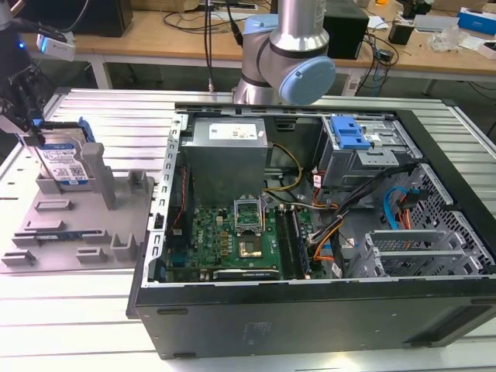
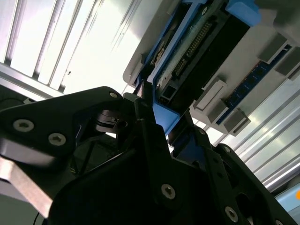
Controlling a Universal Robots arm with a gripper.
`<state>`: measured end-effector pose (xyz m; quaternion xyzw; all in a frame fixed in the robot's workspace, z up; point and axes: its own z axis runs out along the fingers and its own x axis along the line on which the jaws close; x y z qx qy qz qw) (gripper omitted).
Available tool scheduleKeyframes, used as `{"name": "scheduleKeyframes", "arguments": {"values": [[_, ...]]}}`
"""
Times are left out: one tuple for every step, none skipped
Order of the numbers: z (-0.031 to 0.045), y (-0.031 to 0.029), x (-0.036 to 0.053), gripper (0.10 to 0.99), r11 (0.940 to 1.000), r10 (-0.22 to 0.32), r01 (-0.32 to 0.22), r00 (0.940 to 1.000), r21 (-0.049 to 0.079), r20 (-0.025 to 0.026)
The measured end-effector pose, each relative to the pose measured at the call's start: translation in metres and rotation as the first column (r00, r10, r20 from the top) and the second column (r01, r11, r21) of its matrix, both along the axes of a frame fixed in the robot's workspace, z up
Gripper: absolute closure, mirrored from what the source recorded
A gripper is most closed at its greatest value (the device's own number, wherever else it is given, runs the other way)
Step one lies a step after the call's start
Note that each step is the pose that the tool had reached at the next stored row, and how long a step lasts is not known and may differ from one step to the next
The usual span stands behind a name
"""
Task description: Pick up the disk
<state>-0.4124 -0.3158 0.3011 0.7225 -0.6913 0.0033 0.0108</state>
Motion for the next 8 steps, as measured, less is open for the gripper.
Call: {"name": "scheduleKeyframes", "arguments": {"values": [[0.0, -0.0003, 0.0, 0.718, 1.0, 0.0, 0.0, 1.0, 0.001, -0.0001], [0.0, -0.0008, 0.0, 0.718, 1.0, 0.0, 0.0, 1.0, 0.003, 0.0], [0.0001, -0.001, 0.0, 0.718, 1.0, 0.0, 0.0, 1.0, 0.005, 0.0], [0.0003, -0.0012, 0.0, 0.718, 1.0, 0.0, 0.0, 1.0, 0.007, 0.0], [0.001, -0.0014, 0.0, 0.718, 0.9999, 0.0, 0.0, 1.0, 0.01, 0.0002], [0.0019, -0.0016, 0.0, 0.718, 0.9999, 0.0, 0.0, 1.0, 0.012, 0.0002], [0.0038, -0.0018, 0.0, 0.718, 0.9999, 0.0, 0.0, 1.0, 0.015, 0.0001], [0.0049, -0.0019, 0.0, 0.718, 0.9999, 0.0, 0.0, 1.0, 0.016, 0.0001]]}}
